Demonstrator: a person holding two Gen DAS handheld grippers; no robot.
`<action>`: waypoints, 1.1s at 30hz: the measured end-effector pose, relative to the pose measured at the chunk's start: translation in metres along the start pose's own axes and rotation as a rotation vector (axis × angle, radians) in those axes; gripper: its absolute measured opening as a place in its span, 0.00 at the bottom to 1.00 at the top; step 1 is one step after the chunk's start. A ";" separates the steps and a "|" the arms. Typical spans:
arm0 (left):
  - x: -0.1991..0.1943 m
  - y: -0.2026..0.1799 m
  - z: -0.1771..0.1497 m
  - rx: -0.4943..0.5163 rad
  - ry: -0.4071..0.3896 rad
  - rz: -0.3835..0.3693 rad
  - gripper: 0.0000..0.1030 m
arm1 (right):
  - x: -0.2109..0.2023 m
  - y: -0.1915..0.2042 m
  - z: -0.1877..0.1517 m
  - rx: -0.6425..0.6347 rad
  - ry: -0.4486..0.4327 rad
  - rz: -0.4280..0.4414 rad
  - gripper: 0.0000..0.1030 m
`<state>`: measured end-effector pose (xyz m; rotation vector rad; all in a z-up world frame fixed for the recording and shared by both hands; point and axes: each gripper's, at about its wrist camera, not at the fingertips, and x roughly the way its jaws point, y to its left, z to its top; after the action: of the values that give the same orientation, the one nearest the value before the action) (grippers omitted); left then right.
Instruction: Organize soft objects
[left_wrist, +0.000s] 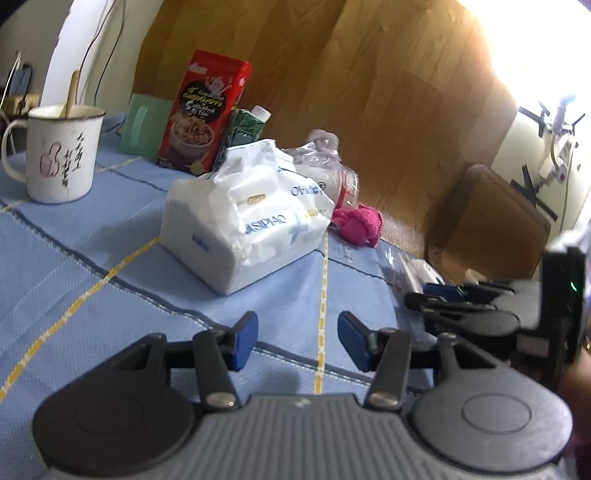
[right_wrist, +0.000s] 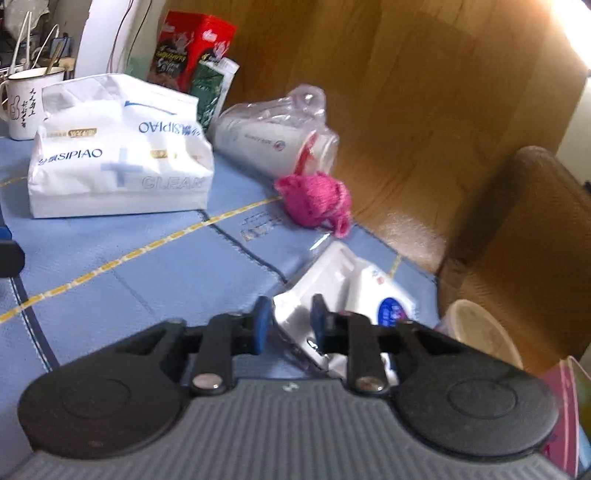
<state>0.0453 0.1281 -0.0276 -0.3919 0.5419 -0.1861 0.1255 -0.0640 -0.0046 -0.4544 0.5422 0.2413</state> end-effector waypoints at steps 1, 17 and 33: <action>0.000 0.001 0.000 -0.008 -0.002 -0.004 0.48 | -0.009 0.000 -0.001 0.011 -0.018 0.008 0.08; 0.003 -0.011 0.003 0.022 0.054 -0.120 0.63 | -0.162 0.018 -0.098 0.151 -0.109 0.359 0.65; -0.005 -0.088 -0.007 0.147 0.215 -0.193 0.38 | -0.140 -0.015 -0.102 0.380 -0.099 0.301 0.35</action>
<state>0.0317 0.0471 0.0052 -0.2815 0.6972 -0.4553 -0.0307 -0.1399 -0.0006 0.0110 0.5433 0.4367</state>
